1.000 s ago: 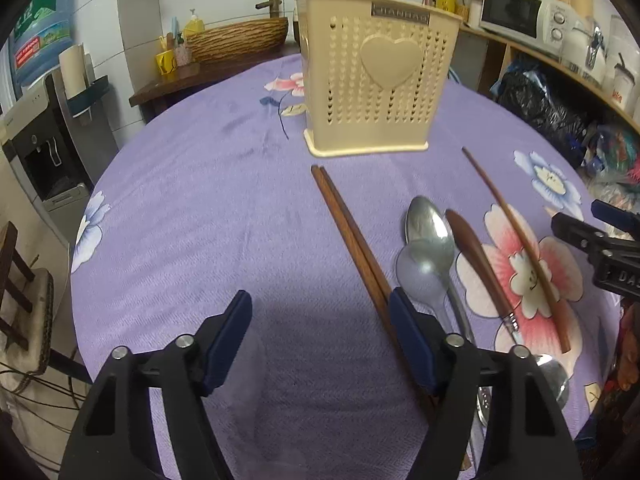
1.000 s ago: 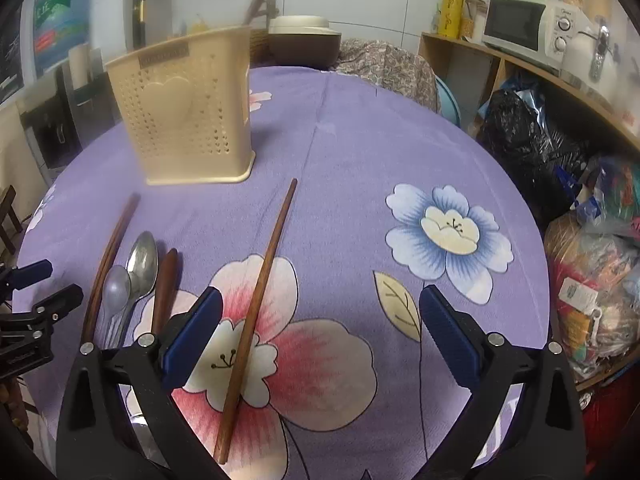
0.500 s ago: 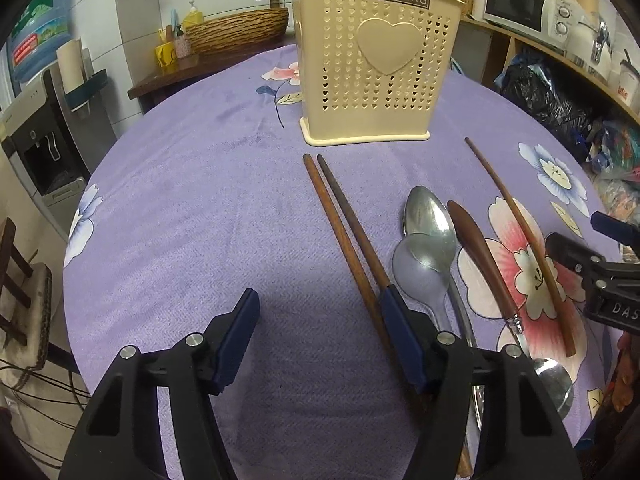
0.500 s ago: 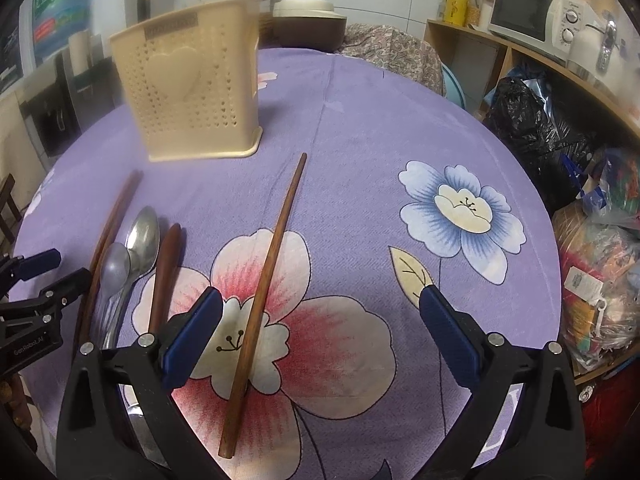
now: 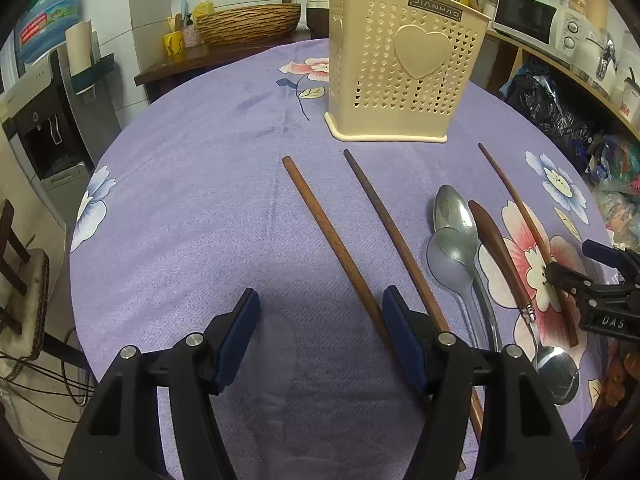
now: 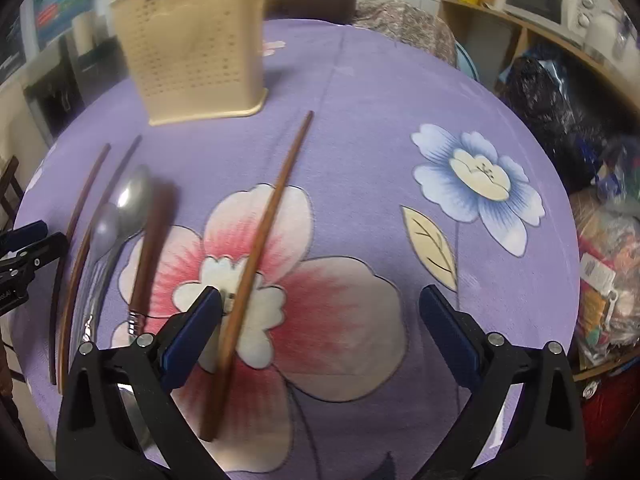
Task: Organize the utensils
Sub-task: 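Move the right tool back down toward the loose chopsticks on the table, then lower the right tool onto a brown chopstick and close its fingers, then lift the brown chopstick with the right tool over the beige holder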
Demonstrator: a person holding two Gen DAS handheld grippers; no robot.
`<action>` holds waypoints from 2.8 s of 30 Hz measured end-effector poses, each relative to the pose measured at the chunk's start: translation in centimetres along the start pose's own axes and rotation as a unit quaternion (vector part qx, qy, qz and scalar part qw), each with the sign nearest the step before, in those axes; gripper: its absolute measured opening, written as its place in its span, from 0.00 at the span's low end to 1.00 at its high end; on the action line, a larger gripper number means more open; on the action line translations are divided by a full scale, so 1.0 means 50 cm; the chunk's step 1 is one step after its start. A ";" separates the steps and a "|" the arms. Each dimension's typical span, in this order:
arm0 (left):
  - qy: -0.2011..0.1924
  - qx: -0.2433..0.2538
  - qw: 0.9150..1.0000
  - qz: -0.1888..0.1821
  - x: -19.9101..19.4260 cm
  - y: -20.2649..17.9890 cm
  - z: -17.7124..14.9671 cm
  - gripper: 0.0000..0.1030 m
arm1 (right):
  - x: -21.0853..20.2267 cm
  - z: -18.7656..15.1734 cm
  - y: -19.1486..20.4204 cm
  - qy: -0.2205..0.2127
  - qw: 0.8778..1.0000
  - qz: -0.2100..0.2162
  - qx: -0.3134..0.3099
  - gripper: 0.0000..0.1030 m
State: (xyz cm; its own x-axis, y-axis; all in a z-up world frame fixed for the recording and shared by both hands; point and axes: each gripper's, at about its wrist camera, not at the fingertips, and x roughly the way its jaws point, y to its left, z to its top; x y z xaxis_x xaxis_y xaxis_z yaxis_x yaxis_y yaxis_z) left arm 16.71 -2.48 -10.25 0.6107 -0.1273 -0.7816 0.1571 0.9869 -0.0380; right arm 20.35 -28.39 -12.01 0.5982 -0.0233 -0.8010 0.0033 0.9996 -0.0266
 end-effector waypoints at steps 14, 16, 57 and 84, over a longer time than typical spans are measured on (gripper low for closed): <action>0.004 -0.036 0.999 -0.005 0.018 0.040 0.038 0.65 | -0.020 0.046 -0.015 -0.031 0.998 0.057 0.013 0.94; 0.003 -0.040 0.999 -0.006 0.023 0.047 0.050 0.63 | -0.016 0.063 -0.012 -0.032 0.997 0.066 0.011 0.94; 0.019 0.008 1.000 0.016 0.107 -0.018 0.154 0.10 | 0.141 0.231 0.061 0.005 0.997 0.057 -0.057 0.07; -0.106 -0.037 0.993 -0.043 -0.071 0.015 0.175 0.08 | -0.085 0.219 0.011 -0.105 0.983 0.152 -0.009 0.06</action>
State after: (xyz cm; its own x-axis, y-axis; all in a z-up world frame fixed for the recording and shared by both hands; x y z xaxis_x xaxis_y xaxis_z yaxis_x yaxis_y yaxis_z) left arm 21.45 -2.15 -2.07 0.7484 -0.2213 -0.6253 0.1632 0.9752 -0.1498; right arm 26.58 -27.60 -2.06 0.7211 0.2808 -0.6334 -0.2141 0.9597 0.1819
